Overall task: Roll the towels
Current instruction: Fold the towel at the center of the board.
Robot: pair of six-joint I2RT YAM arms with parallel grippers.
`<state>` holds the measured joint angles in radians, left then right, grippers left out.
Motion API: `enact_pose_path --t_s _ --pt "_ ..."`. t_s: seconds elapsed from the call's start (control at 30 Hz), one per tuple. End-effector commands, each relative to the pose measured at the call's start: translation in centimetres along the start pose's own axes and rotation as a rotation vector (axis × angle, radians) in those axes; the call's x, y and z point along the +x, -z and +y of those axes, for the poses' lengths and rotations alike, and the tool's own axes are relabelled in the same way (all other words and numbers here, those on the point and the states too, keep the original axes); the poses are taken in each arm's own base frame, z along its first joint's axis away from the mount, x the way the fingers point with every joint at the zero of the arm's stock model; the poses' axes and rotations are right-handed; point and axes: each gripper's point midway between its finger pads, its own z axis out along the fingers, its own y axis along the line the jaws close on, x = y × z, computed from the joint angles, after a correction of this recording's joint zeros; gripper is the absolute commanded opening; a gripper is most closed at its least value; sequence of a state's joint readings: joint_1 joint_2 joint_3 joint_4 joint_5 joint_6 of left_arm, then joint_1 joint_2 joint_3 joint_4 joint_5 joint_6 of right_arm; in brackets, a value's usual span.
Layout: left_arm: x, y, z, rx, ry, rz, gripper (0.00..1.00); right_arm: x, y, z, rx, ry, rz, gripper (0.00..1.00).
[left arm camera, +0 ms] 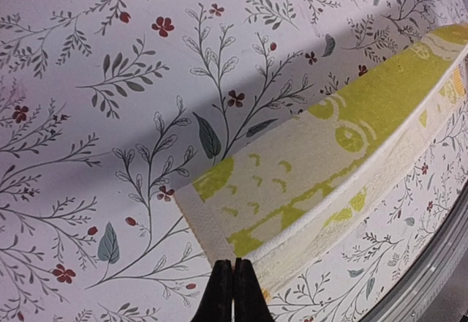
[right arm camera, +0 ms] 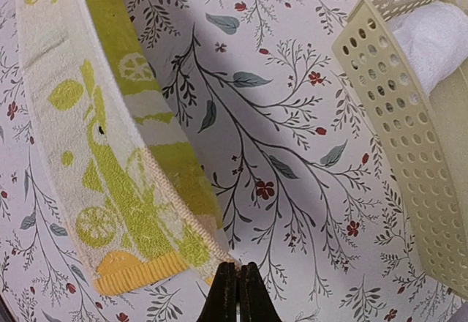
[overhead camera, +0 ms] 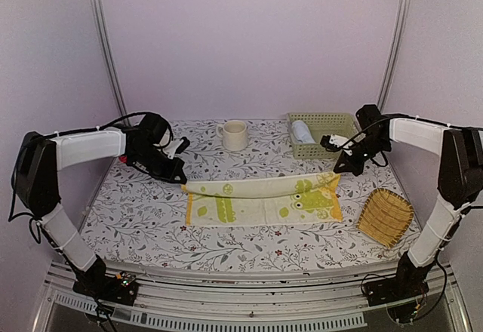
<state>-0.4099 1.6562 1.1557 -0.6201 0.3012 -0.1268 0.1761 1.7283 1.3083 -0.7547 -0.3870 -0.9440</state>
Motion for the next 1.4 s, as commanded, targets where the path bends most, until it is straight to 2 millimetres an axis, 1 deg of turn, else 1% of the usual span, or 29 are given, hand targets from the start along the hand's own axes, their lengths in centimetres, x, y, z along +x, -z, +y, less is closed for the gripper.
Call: enact_pose_path --t_s 0.0,0.07,0.2,0.27,0.37,0.6,0.77,0.9,1.1,1.23,1.37 --pt "1.8 -0.6 0.1 -0.010 -0.008 0.065 0.00 1.4 -0.5 2.6 -0.050 0.029 0.025 0.02" --pt "2.1 -0.7 0.2 -0.014 -0.006 0.075 0.00 2.3 -0.7 4.0 -0.075 0.033 0.044 0.02" --pt "2.7 -1.1 0.4 -0.017 0.001 0.092 0.00 3.0 -0.8 6.4 -0.113 0.052 0.058 0.02" --pt "3.2 -1.3 0.3 -0.006 0.009 0.106 0.00 3.4 -0.9 7.3 -0.127 0.055 0.067 0.02" --pt "4.0 -1.9 0.1 0.012 0.017 0.134 0.00 4.1 -1.0 7.9 -0.136 0.057 0.083 0.02" --pt "5.3 -2.4 0.1 0.010 0.032 0.188 0.00 4.7 -1.3 9.1 -0.174 0.047 0.087 0.02" --pt "6.4 -2.5 -1.0 0.024 0.016 0.224 0.00 5.5 -1.7 9.8 -0.193 0.039 0.103 0.02" --pt "7.8 -2.8 -2.0 0.043 0.003 0.259 0.00 6.2 -2.1 10.8 -0.221 0.022 0.106 0.02" --pt "9.4 -3.2 -2.9 0.056 -0.006 0.300 0.00 7.3 -2.6 11.6 -0.237 0.011 0.122 0.02" --pt "10.5 -3.3 -2.1 0.021 0.002 0.335 0.00 7.9 -2.9 12.0 -0.238 0.015 0.133 0.02" --pt "11.3 -3.6 -2.4 0.034 0.010 0.359 0.00 8.8 -3.2 12.6 -0.247 0.013 0.153 0.03"
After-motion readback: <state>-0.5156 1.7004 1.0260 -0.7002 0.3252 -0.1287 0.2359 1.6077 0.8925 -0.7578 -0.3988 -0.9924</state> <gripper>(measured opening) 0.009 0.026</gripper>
